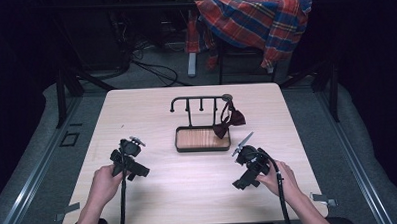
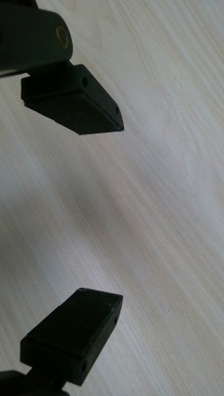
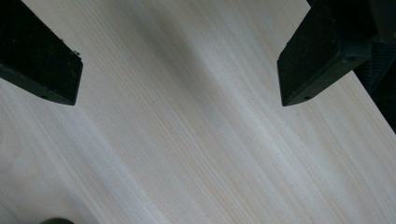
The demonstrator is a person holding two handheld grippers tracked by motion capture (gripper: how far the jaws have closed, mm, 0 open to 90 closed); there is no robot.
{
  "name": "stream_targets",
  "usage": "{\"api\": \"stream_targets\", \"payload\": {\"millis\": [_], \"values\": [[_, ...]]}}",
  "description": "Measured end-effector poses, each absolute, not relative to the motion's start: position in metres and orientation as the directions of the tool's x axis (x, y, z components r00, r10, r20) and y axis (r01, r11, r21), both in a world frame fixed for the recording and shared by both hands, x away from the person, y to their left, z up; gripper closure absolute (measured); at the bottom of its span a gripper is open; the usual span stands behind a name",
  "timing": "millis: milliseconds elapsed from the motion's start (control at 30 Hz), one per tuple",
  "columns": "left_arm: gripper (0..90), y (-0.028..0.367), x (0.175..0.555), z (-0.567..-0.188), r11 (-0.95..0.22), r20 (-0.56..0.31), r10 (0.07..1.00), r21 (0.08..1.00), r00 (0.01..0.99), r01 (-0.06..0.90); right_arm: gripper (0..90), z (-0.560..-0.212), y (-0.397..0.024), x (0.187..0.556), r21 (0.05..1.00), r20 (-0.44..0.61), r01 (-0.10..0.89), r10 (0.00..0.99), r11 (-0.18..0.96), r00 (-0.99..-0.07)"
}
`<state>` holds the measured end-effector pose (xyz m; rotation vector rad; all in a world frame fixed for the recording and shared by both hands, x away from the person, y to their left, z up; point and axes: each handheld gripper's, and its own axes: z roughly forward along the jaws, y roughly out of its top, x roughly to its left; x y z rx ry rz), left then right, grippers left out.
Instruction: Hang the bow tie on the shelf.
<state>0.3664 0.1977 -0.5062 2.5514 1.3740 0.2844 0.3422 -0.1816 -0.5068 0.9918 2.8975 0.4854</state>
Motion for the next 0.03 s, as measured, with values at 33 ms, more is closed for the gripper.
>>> {"api": "stream_targets", "payload": {"millis": [33], "values": [[14.7, 0.1977, 0.3664, -0.5062, -0.534, 0.061, 0.838, 0.291, 0.542, 0.794, 0.1, -0.5066, -0.1817, 0.3426, 0.319, 0.062, 0.595, 0.610, 0.738, -0.790]]}}
